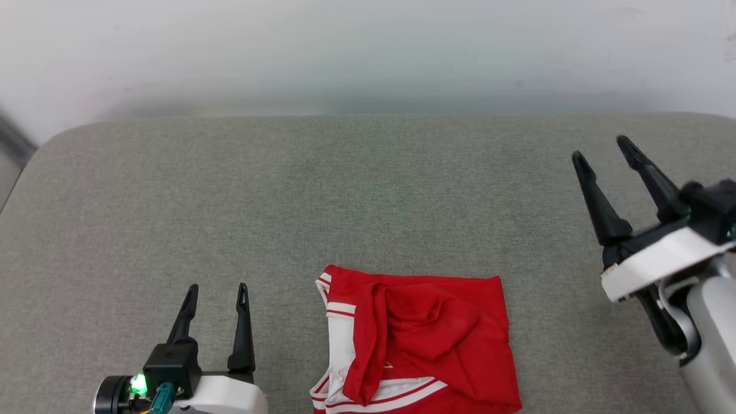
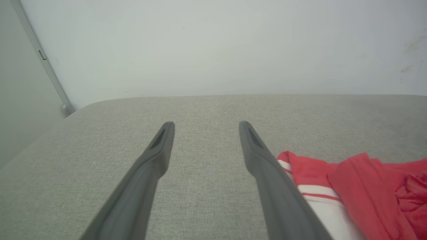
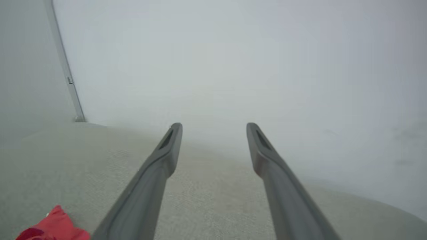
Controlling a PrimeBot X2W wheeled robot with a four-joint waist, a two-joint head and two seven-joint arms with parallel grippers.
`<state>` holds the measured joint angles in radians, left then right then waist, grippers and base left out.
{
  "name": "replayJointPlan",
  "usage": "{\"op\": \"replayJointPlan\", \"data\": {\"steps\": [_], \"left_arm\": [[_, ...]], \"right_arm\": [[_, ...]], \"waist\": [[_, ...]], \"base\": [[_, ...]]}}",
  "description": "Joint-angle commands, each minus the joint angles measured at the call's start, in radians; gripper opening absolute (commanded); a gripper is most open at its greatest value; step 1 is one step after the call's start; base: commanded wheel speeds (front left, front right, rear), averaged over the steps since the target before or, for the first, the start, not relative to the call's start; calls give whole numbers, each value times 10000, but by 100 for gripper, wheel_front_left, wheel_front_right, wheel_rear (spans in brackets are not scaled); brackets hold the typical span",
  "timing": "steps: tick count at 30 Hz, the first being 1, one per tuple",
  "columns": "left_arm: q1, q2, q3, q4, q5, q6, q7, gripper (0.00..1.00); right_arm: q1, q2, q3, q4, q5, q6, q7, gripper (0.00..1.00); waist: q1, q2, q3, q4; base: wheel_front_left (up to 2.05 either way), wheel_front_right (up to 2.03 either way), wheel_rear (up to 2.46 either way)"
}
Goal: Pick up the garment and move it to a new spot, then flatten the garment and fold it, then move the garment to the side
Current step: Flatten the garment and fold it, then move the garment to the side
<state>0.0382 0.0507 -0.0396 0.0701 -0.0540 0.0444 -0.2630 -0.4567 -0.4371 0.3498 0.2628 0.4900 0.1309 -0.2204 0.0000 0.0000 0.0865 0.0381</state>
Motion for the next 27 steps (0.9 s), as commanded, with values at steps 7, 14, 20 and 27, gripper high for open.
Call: {"op": "replayJointPlan", "data": {"steps": [7, 14, 20, 27], "left_arm": [[173, -8, 83, -22, 132, -99, -22, 100], [226, -7, 60, -34, 166, -166, -22, 100], [308, -7, 99, -71, 225, -160, -22, 100], [370, -8, 103, -73, 226, -178, -22, 100]], "right_arm": [[2063, 1474, -2404, -662, -1699, -4, -438, 100], [3782, 2722, -3454, -1756, -2358, -4, -442, 100], [4855, 3254, -3665, -2271, -2636, -4, -443, 100], [5421, 3505, -3682, -2504, -2778, -4, -444, 100]], "waist": [[0, 0, -155, -113], [0, 0, -207, -83], [0, 0, -229, -27], [0, 0, -229, 10]], "base": [[0, 0, 0], [0, 0, 0], [0, 0, 0], [0, 0, 0]]}}
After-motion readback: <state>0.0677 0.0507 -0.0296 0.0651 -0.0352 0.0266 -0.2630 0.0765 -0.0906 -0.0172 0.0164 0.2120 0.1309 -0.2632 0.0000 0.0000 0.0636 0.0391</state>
